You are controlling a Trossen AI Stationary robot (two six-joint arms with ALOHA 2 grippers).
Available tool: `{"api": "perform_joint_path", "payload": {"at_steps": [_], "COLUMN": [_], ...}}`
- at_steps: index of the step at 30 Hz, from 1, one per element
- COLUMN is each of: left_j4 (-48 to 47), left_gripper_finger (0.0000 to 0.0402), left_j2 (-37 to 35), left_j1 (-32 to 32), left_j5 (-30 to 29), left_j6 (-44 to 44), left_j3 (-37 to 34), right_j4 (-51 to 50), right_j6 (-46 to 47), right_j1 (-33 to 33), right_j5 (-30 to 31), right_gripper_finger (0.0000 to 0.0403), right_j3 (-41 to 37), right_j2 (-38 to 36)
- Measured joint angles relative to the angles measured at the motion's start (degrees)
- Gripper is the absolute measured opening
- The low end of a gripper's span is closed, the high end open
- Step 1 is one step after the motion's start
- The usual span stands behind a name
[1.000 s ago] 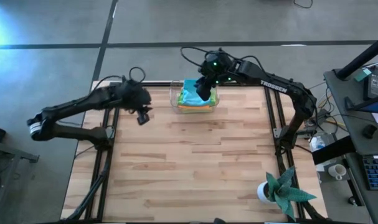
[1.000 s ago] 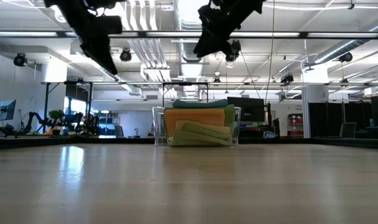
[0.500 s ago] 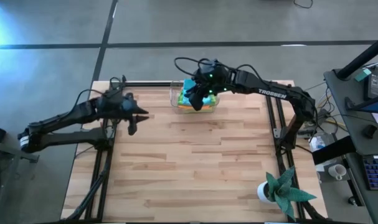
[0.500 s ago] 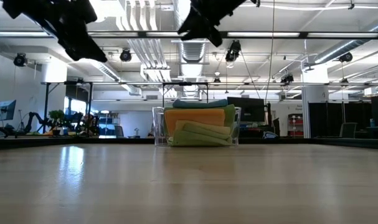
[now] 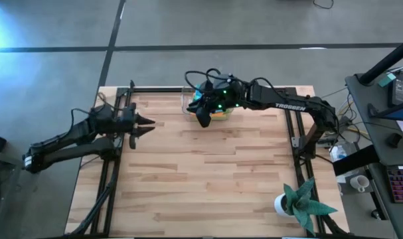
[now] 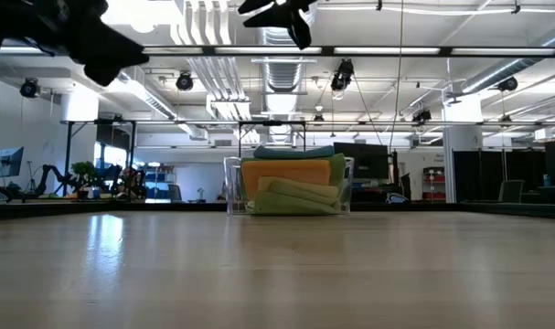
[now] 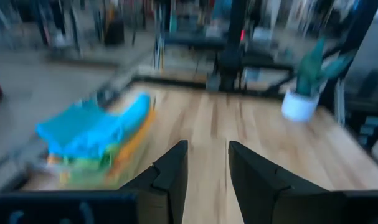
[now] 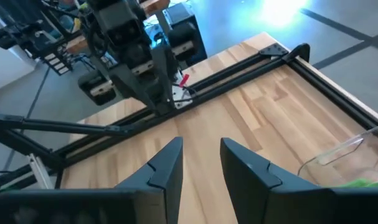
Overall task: Fold microfiber towels
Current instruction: Return to Home Position
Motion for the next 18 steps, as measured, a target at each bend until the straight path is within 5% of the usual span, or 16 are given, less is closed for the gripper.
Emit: {"api": "perform_joint_path", "payload": {"at_steps": [9, 18], "left_j4": [17.6, 23.3], "left_gripper_finger": [0.01, 0.01], "left_j2": [-3.5, -2.7], "left_j1": [0.0, 0.0], "left_j5": [0.0, -0.3], "left_j6": [-4.2, -10.2], "left_j3": [-8.7, -15.4], "right_j4": [-6.0, -15.0], "right_j6": [-1.0, -11.2], "right_j1": [-0.3, -3.8], "right_j5": [0.0, 1.1], "right_gripper_finger": [0.0105, 0.0105], "right_j3": [1.9, 2.9], "right_j2": [-1.5, -10.7]}}
